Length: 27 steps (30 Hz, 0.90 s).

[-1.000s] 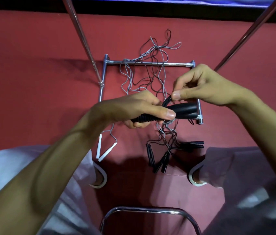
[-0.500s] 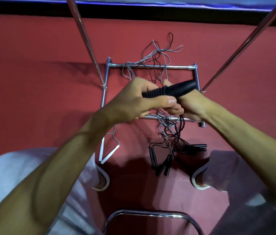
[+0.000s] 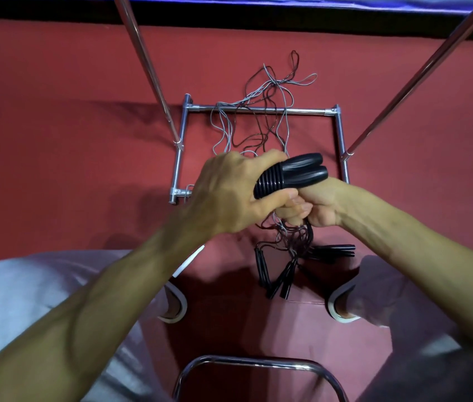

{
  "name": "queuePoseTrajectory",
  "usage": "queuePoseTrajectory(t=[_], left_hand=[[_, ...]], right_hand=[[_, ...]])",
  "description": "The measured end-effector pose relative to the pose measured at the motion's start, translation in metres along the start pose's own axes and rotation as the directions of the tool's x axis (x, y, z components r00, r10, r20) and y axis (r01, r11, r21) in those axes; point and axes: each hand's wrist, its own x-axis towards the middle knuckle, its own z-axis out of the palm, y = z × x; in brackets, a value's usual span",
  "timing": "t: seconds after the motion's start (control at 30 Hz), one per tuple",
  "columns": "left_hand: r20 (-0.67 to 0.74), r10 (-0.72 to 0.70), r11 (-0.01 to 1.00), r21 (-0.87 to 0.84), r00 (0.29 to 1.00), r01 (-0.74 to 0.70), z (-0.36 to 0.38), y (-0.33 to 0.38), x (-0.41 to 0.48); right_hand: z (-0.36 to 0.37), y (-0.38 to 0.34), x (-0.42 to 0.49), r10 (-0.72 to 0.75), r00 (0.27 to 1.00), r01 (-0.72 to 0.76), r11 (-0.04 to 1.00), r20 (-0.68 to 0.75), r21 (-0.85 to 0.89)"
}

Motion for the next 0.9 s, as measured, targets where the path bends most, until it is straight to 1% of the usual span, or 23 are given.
queuePoseTrajectory(t=[0.07,0.17,0.23,0.27,0.33,0.4,0.47,0.53,0.57,0.6,0.63,0.67,0.7,0.73,0.77,0.8,0.83,0.9], left_hand=[[-0.019,-0.004,1.000,-0.014,1.000,0.004,0.003,0.002,-0.001],[-0.005,-0.058,0.998,-0.025,0.998,0.058,0.003,0.001,0.001],[0.023,-0.100,0.992,-0.069,0.995,0.101,0.003,0.002,0.005],[0.039,-0.120,0.985,-0.119,0.992,0.124,0.003,0.002,0.008],[0.053,-0.179,0.951,-0.244,0.982,0.187,0.004,-0.002,0.013],[0.040,-0.270,0.897,-0.353,0.962,0.266,0.001,-0.008,0.018],[0.040,-0.354,0.831,-0.445,0.935,0.334,-0.001,-0.015,0.021],[0.045,-0.391,0.788,-0.501,0.919,0.359,-0.003,-0.018,0.022],[0.038,-0.388,0.791,-0.499,0.921,0.354,-0.005,-0.017,0.022],[0.020,-0.366,0.819,-0.468,0.931,0.332,-0.007,-0.018,0.021],[0.000,-0.318,0.867,-0.404,0.948,0.291,-0.009,-0.018,0.019],[-0.012,-0.255,0.920,-0.312,0.967,0.238,-0.012,-0.017,0.017],[-0.013,-0.194,0.961,-0.204,0.981,0.188,-0.014,-0.016,0.015],[-0.004,-0.151,0.984,-0.095,0.989,0.150,-0.015,-0.014,0.014],[0.008,-0.126,0.992,-0.008,0.992,0.126,-0.015,-0.011,0.012],[0.014,-0.111,0.993,0.046,0.994,0.110,-0.014,-0.008,0.011],[0.014,-0.096,0.993,0.073,0.995,0.094,-0.012,-0.005,0.011],[0.006,-0.076,0.995,0.065,0.997,0.075,-0.008,-0.002,0.010]], right_hand=[[0.000,0.000,0.000,-0.006,0.999,0.002,0.997,-0.054,-0.083],[0.002,0.002,0.002,-0.049,0.989,0.021,0.981,-0.142,-0.194],[0.003,0.003,0.003,-0.146,0.966,0.079,0.952,-0.212,-0.295],[0.003,0.002,0.003,-0.199,0.952,0.114,0.936,-0.233,-0.334],[0.002,-0.004,0.000,-0.273,0.929,0.174,0.919,-0.251,-0.354],[-0.003,-0.013,-0.005,-0.306,0.912,0.205,0.916,-0.272,-0.344],[-0.009,-0.019,-0.013,-0.377,0.883,0.244,0.877,-0.278,-0.414],[-0.013,-0.024,-0.021,-0.491,0.832,0.338,0.817,-0.257,-0.467],[-0.016,-0.027,-0.023,-0.521,0.815,0.390,0.816,-0.252,-0.427],[-0.018,-0.030,-0.027,-0.515,0.820,0.429,0.842,-0.249,-0.329],[-0.018,-0.033,-0.032,-0.481,0.845,0.443,0.874,-0.233,-0.198],[-0.018,-0.035,-0.036,-0.459,0.864,0.441,0.888,-0.208,-0.129],[-0.015,-0.035,-0.039,-0.453,0.869,0.431,0.890,-0.198,-0.147],[-0.009,-0.034,-0.040,-0.465,0.861,0.419,0.878,-0.207,-0.232],[-0.001,-0.031,-0.039,-0.494,0.836,0.408,0.851,-0.240,-0.330],[0.006,-0.027,-0.034,-0.534,0.791,0.405,0.822,-0.298,-0.400],[0.012,-0.022,-0.028,-0.576,0.726,0.414,0.802,-0.375,-0.431],[0.015,-0.013,-0.013,-0.651,0.569,0.432,0.756,-0.503,-0.491]])
